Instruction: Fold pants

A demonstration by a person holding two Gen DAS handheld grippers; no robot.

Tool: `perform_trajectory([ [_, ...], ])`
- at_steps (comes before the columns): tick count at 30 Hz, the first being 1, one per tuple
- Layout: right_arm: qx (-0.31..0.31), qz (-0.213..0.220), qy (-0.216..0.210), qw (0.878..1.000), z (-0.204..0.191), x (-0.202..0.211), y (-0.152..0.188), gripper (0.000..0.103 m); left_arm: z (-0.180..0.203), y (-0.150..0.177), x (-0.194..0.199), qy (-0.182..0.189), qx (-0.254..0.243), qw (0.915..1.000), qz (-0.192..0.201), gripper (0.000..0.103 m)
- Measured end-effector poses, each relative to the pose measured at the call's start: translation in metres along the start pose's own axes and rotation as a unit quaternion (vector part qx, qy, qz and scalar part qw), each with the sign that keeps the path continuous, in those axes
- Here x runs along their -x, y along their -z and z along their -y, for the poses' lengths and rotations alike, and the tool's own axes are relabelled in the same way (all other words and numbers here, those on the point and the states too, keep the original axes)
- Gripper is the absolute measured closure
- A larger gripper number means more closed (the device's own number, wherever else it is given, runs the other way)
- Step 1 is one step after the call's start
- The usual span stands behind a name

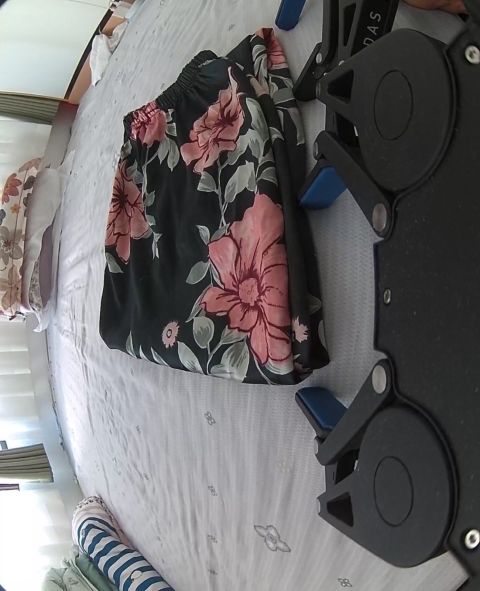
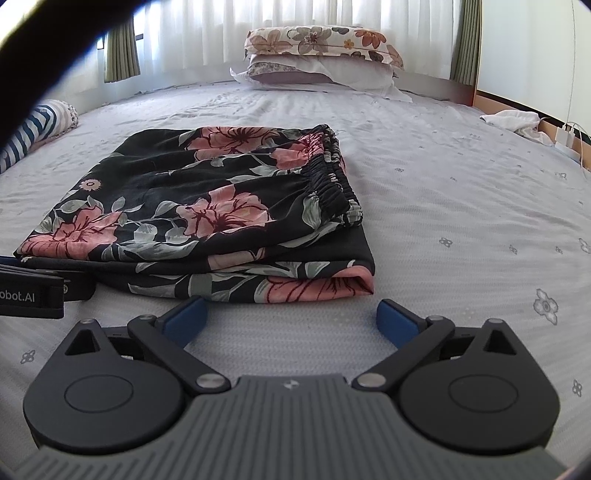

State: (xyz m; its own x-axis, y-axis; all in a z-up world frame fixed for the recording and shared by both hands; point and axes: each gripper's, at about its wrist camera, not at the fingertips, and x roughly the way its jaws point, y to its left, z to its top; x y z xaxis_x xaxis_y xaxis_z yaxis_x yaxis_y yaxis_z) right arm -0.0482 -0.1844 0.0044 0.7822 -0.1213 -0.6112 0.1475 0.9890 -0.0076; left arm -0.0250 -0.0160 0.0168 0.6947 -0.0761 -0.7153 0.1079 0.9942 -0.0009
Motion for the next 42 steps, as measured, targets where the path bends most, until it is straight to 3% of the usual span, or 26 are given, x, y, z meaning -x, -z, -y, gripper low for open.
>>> perform_trajectory([
  [42, 0.002, -0.002, 0.002, 1.0, -0.0006, -0.0009, -0.0007, 0.0, -0.0011, 0.0003, -0.0019, 0.0, 0.0, 1.0, -0.004, 0.0],
])
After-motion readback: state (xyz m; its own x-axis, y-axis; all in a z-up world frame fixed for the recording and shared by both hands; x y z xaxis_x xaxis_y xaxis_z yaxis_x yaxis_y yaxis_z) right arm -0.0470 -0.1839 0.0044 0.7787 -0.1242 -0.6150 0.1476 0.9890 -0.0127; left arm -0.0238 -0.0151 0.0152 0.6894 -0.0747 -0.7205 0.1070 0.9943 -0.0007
